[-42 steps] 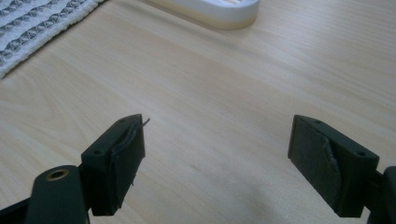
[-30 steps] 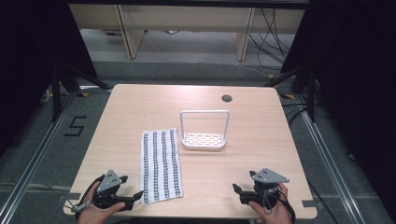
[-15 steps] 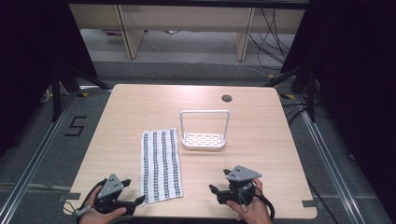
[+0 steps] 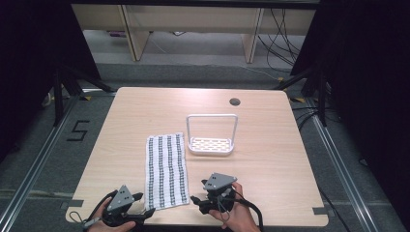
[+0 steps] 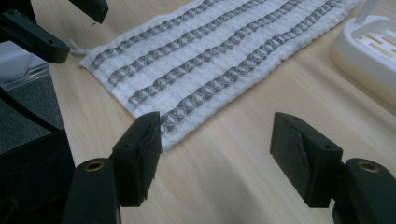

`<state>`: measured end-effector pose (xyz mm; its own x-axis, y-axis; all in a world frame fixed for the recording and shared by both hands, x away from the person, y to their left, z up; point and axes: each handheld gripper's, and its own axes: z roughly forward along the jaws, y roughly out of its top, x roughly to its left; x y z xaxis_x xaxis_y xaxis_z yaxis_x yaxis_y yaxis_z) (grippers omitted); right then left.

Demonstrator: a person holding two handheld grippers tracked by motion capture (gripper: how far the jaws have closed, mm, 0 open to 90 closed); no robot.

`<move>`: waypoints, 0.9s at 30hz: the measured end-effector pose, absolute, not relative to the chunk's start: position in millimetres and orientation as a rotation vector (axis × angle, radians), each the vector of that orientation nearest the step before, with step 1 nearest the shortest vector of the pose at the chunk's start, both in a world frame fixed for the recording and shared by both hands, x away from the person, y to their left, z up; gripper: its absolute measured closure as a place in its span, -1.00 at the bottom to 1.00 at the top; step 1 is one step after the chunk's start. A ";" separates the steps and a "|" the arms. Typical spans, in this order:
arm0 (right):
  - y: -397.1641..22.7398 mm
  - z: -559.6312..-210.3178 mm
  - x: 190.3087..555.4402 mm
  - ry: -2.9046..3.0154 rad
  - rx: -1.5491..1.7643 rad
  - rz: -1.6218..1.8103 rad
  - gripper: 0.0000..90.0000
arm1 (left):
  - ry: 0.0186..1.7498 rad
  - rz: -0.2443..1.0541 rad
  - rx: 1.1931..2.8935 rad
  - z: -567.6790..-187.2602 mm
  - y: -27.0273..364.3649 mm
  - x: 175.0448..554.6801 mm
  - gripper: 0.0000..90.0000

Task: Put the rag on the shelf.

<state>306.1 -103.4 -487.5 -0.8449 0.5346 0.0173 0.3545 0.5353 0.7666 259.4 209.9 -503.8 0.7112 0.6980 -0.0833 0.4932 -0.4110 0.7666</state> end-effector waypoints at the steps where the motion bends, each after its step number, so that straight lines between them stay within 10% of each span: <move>1: -101.7 -488.3 306.5 2.565 0.744 1.192 -0.20 | 0.900 0.321 2.104 -504.0 210.0 259.5 -0.31; 27: -54.2 -511.0 310.1 2.689 0.625 1.096 0.06 | 0.862 0.334 2.233 -514.2 205.6 269.7 0.06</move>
